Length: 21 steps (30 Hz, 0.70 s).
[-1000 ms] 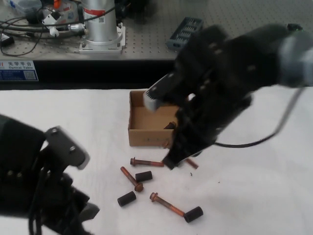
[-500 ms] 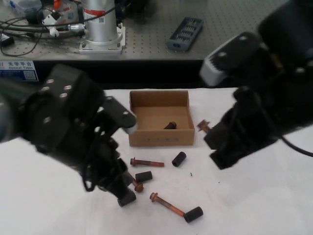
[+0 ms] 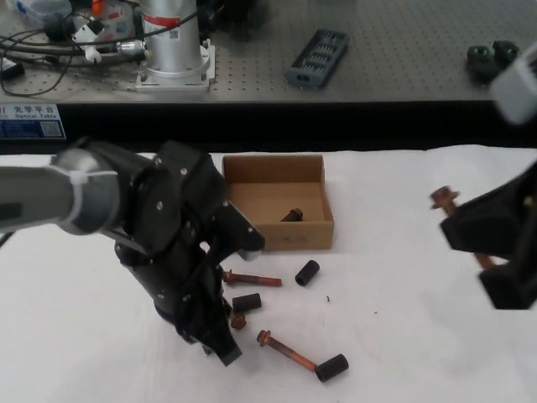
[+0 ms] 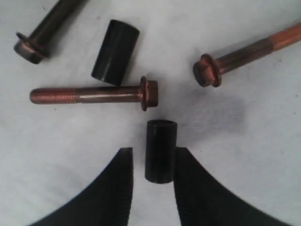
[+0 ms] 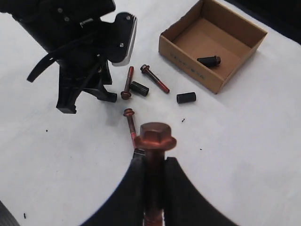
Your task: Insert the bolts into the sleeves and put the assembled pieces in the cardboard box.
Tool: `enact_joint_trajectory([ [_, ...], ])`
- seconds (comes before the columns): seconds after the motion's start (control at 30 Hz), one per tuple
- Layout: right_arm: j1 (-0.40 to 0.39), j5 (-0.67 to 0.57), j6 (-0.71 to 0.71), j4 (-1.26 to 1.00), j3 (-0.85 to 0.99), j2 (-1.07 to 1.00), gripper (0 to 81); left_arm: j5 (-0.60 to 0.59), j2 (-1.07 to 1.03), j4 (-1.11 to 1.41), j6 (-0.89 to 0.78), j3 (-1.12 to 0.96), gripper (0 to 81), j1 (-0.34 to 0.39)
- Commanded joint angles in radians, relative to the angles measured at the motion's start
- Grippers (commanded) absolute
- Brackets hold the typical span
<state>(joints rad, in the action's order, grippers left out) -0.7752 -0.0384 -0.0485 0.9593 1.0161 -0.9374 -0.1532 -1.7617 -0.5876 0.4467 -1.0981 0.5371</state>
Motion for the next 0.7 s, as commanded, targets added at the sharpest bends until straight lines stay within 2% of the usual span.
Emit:
enact_joint_trajectory([
  [0.0,0.007,0.033,0.011,0.017,-0.004,0.068,3.5,0.014,-0.028,-0.018,0.041,-0.011,22.1,0.011],
  [0.57,0.007,0.052,0.056,0.037,-0.004,0.091,3.5,0.010,-0.090,0.027,0.062,-0.011,22.1,0.018],
  [0.67,0.007,0.052,0.056,0.037,-0.004,0.091,3.5,0.010,-0.088,0.027,0.062,-0.011,17.5,0.018],
])
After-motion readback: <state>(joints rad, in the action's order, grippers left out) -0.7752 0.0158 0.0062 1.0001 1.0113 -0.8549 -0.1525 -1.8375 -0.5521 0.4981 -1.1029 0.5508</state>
